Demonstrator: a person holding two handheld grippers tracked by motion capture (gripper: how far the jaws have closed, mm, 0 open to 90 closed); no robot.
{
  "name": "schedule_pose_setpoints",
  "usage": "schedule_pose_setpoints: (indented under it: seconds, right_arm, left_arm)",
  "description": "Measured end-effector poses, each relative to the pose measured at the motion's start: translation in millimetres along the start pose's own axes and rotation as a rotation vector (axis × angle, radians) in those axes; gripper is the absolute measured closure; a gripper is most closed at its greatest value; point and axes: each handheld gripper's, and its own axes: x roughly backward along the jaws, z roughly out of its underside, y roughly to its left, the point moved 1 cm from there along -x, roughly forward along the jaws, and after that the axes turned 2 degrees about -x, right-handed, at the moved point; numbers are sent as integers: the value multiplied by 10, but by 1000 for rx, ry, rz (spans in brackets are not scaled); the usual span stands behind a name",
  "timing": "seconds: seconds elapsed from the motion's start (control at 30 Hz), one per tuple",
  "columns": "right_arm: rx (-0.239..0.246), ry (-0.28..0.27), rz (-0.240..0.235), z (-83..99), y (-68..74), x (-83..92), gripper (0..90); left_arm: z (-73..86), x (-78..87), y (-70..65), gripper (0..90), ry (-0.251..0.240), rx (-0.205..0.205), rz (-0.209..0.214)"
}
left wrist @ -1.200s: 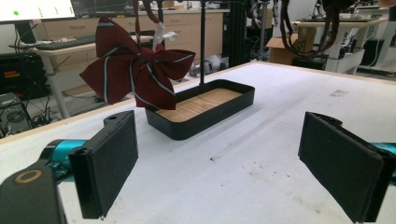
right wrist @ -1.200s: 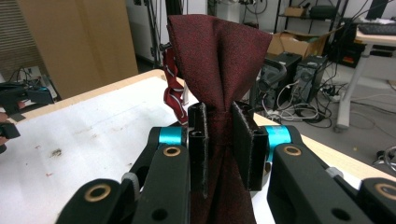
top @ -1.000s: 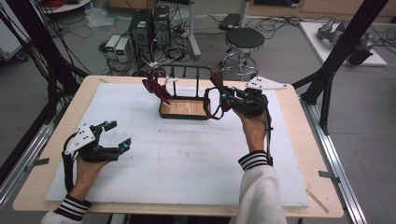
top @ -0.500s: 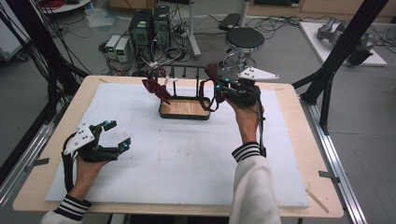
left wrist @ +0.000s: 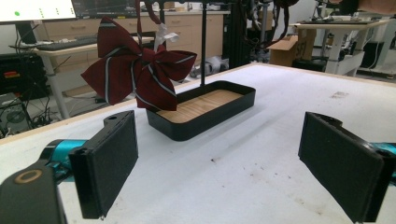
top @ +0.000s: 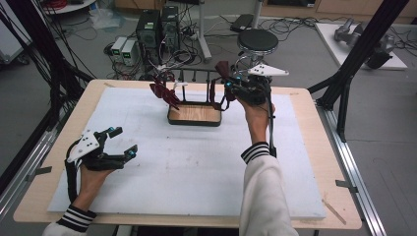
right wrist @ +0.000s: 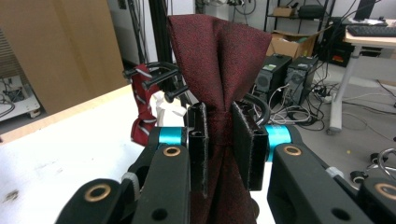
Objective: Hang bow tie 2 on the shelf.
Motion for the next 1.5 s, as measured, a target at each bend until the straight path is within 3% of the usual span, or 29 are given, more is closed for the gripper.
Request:
schedule_pose_setpoints:
  seconds: [0.23, 0.63, 1.23, 1.5]
  right_arm:
    - [-32, 5, 47, 41, -116, -76, 770]
    - [-56, 8, 78, 96, -230, -113, 769]
    - [-100, 97, 144, 253, -388, -132, 769]
    - [-116, 126, 147, 396, -423, -157, 769]
  left_arm:
    - [7, 7, 18, 123, 1, 6, -6]
    - [16, -7, 9, 123, 10, 5, -1]
    - [16, -6, 8, 123, 7, 4, 0]
    - [17, -8, 4, 123, 6, 4, 0]
